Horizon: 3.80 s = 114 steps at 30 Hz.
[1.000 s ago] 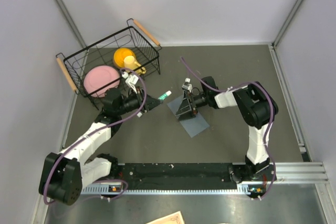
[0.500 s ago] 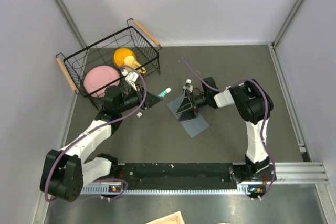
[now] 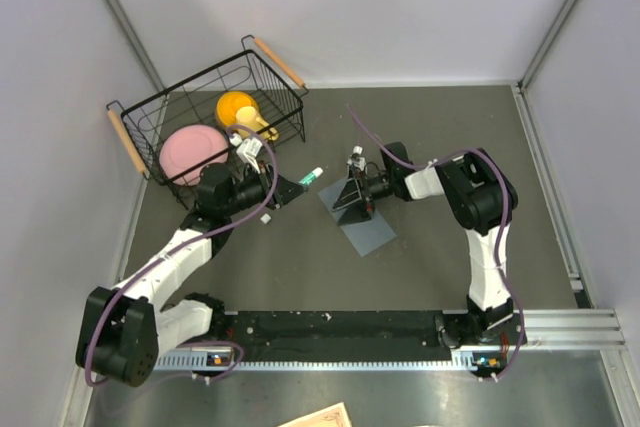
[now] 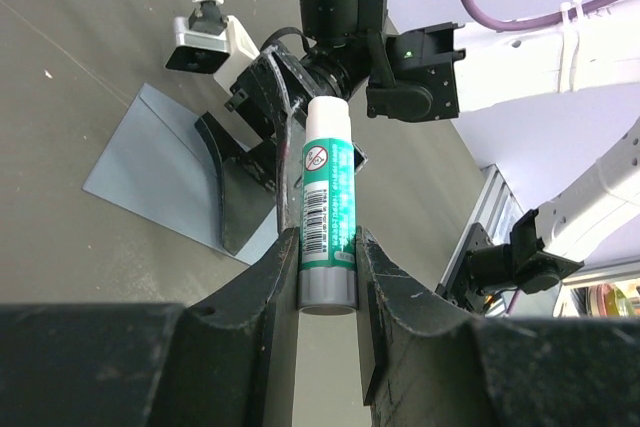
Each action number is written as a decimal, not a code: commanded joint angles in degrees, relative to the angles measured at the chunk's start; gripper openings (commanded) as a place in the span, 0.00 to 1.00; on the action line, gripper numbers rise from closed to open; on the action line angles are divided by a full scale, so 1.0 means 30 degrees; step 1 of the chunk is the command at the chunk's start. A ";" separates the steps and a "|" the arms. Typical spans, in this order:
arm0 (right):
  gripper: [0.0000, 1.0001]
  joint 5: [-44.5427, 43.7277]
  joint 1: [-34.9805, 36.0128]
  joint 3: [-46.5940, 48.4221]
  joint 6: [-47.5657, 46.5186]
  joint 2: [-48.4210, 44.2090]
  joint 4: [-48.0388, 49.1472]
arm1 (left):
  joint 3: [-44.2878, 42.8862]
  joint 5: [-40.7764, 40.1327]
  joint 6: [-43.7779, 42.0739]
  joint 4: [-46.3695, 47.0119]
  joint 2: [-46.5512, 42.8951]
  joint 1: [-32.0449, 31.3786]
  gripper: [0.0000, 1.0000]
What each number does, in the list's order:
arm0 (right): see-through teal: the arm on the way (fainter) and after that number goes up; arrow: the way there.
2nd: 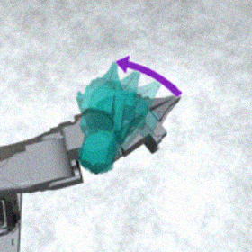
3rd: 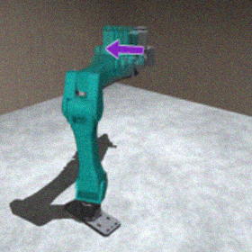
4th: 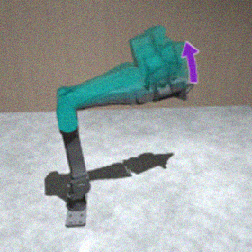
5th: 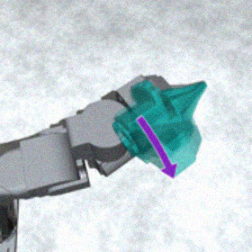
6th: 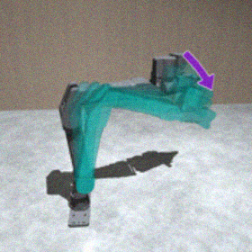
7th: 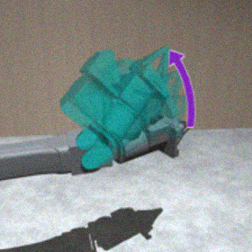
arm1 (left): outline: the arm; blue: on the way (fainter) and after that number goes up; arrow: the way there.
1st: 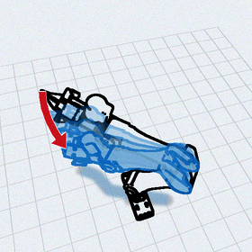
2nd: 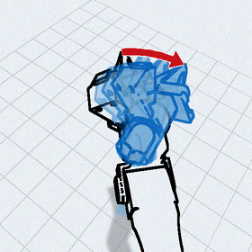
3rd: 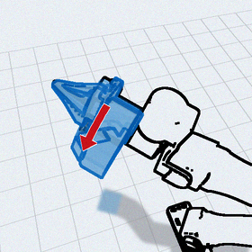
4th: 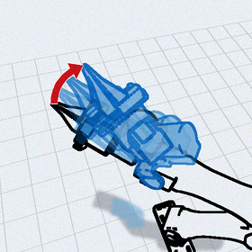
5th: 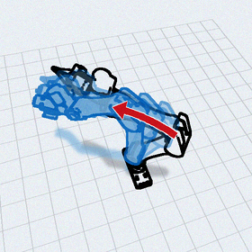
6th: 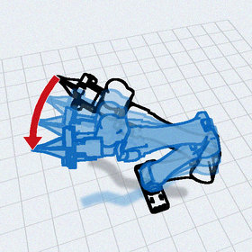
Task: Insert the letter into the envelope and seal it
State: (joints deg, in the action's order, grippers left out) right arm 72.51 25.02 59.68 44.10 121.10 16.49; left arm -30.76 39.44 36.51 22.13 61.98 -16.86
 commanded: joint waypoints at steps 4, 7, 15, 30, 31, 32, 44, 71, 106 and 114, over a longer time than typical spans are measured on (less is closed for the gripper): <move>0.95 -0.3664 -0.0281 -0.0176 0.1443 0.2437 -0.1952 | -0.0527 -0.0139 -0.0189 0.0094 -0.0531 0.0289 0.00; 0.94 -0.3050 -0.0224 -0.0206 0.1035 0.1882 -0.1867 | -0.0527 0.0211 -0.0130 0.0298 -0.0560 0.0347 0.00; 0.94 -0.2315 0.0627 0.0057 0.1088 -0.2366 0.0558 | -0.0058 0.0916 0.0951 0.2375 -0.0532 0.0523 0.00; 0.94 -0.3016 0.0655 0.0791 0.5602 0.1615 0.5839 | -0.0175 0.1062 0.0955 0.2350 -0.0238 0.0933 0.00; 0.94 -0.3076 0.0627 0.0732 0.5691 0.1761 0.5928 | -0.0175 0.1062 0.0925 0.2292 -0.0239 0.0962 0.00; 0.94 -0.3134 0.0655 0.0645 0.5721 0.2111 0.5871 | -0.0175 0.1062 0.0896 0.2175 -0.0239 0.0992 0.00; 0.94 -0.3547 0.0188 -0.1082 0.3616 0.0915 -0.1009 | -0.0497 0.1267 0.0574 0.1413 -0.0560 0.1138 0.00; 0.91 -0.1670 0.0861 -0.1319 1.2548 0.1732 1.6620 | -0.0380 0.1707 0.0721 0.2146 -0.0296 0.1168 0.00; 0.90 -0.2197 -0.0281 -0.2403 1.0209 0.1791 1.6419 | -0.0527 0.2116 0.0983 0.2467 0.0142 0.1168 0.00; 0.89 -0.2315 -0.0340 -0.2491 1.0202 0.3548 1.6943 | -0.0526 0.2146 0.0837 0.2379 0.0318 0.1168 0.00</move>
State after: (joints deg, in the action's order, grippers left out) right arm 66.24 24.45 52.75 77.34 127.59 65.12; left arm -30.76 44.84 39.11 26.57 62.54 -13.63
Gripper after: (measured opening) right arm 0.896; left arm 0.293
